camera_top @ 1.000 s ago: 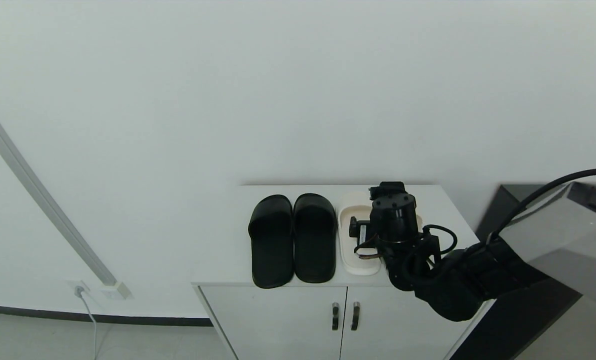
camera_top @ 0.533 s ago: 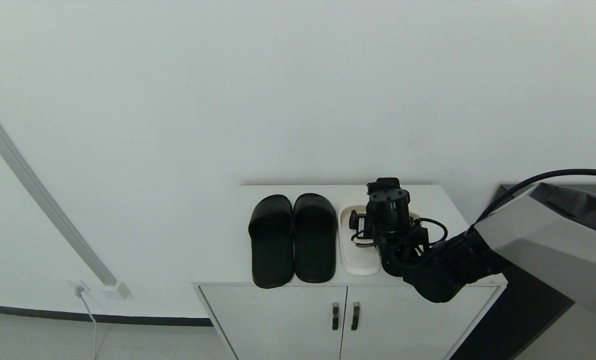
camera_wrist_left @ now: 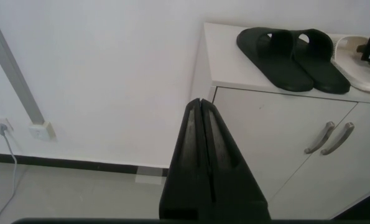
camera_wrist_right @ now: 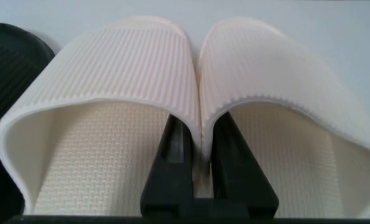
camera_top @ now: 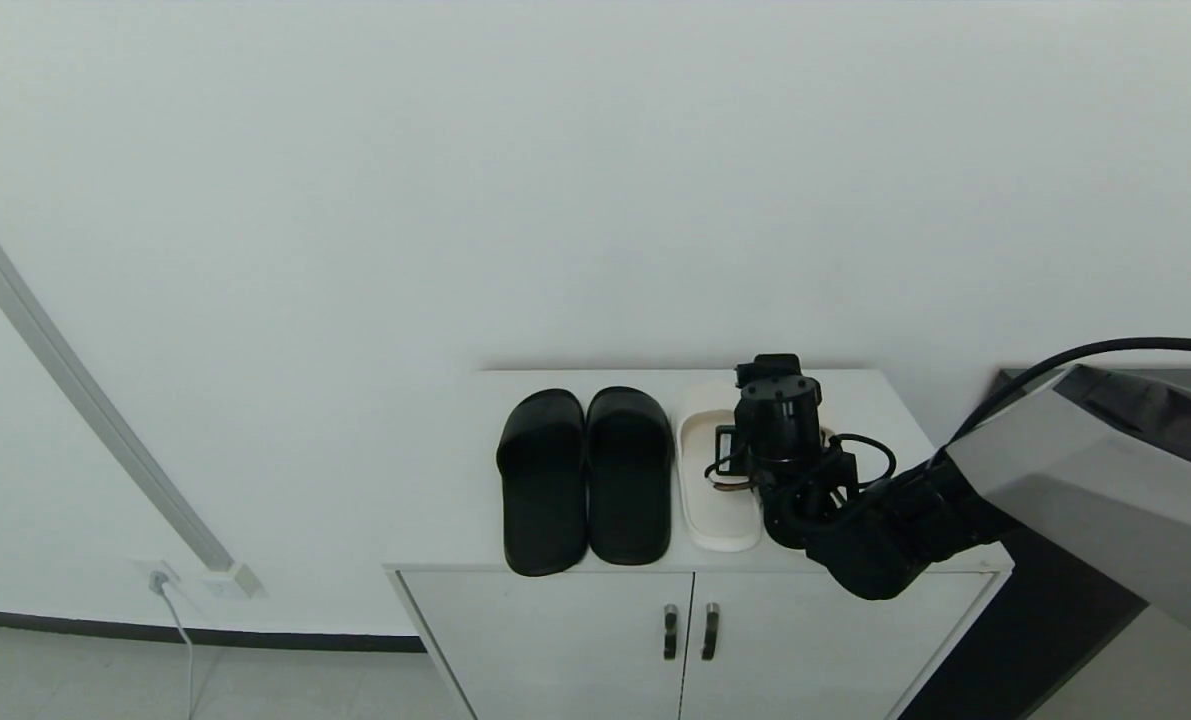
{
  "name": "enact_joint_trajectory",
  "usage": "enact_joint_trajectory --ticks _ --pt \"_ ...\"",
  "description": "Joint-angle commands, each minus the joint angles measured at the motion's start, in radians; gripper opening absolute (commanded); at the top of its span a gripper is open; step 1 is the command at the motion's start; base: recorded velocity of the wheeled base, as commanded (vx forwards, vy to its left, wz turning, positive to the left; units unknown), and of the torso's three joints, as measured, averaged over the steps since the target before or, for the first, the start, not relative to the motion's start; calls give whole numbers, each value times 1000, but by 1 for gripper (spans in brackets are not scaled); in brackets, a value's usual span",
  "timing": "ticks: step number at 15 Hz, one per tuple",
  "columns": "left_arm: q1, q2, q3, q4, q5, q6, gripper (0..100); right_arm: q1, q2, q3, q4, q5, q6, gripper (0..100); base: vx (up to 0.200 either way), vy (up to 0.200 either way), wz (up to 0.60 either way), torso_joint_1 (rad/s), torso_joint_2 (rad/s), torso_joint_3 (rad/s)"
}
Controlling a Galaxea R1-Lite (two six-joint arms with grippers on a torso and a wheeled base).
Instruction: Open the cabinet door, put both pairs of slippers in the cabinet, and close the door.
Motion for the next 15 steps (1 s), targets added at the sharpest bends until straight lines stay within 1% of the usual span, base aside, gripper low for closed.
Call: enact_joint_trajectory --ticks 1,3,4,6,7,8,10,11,13,14,15 --pt "0 0 0 0 1 -1 0 -1 -43 6 2 0 -4 0 0 0 0 0 0 0" --pt "0 0 0 0 1 1 0 2 -111 43 0 7 -32 0 0 0 0 0 0 0" --pt "-2 0 0 1 -1 4 0 8 -160 72 -3 30 -50 0 0 0 0 0 0 0" --pt "0 0 0 0 -5 4 0 25 -270 135 5 95 -75 0 0 0 0 0 0 0" --pt "0 0 0 0 -5 4 0 31 -320 178 5 147 -101 0 0 0 0 0 0 0" --pt "0 0 0 0 -5 2 0 40 -399 257 5 262 -132 0 0 0 0 0 0 0" --pt "0 0 0 0 -7 4 0 67 -519 383 26 446 -142 0 0 0 0 0 0 0" --pt "0 0 0 0 -7 4 0 71 -571 432 48 553 -144 0 0 0 0 0 0 0" --pt "0 0 0 0 -7 4 0 85 -649 508 80 731 -144 0 0 0 0 0 0 0" --pt "0 0 0 1 -7 4 0 88 -665 520 92 793 -144 0 0 0 0 0 0 0" --pt "0 0 0 1 -7 4 0 94 -669 526 101 810 -144 0 0 0 0 0 0 0"
